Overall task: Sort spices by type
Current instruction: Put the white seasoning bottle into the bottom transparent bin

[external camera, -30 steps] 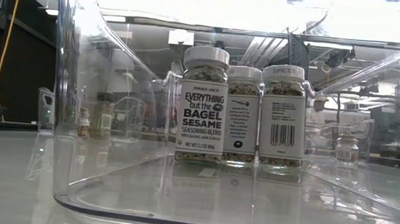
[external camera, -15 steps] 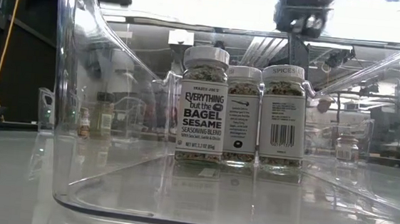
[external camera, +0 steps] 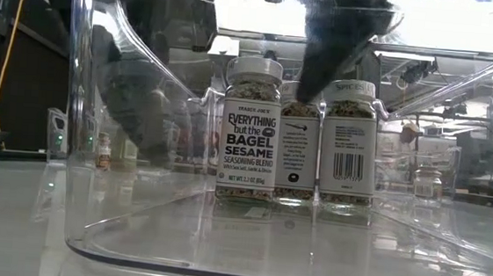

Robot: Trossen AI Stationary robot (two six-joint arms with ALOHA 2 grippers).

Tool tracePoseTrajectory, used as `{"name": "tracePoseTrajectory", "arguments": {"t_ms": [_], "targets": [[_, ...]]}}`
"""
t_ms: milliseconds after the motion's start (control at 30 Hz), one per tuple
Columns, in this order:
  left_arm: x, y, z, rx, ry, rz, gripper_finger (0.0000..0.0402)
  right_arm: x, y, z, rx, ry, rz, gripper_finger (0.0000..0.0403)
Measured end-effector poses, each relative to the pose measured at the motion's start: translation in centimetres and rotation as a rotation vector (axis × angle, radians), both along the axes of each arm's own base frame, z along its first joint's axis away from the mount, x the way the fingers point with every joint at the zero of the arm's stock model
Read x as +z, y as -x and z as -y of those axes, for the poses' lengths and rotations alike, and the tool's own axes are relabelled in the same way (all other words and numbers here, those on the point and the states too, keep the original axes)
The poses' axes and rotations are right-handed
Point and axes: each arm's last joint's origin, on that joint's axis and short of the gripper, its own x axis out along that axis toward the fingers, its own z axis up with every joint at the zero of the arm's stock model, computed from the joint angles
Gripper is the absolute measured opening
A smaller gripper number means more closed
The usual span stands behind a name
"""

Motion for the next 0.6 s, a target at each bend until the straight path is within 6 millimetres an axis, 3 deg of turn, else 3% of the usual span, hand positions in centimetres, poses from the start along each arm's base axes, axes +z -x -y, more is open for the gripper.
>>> {"name": "tracePoseTrajectory", "arguments": {"t_ms": [600], "targets": [[0.58,-0.93,0.45,0.010,0.040,0.118,0.0000,-0.88,-0.55,-0.22,0.021,-0.013,0.070,0.0000]]}}
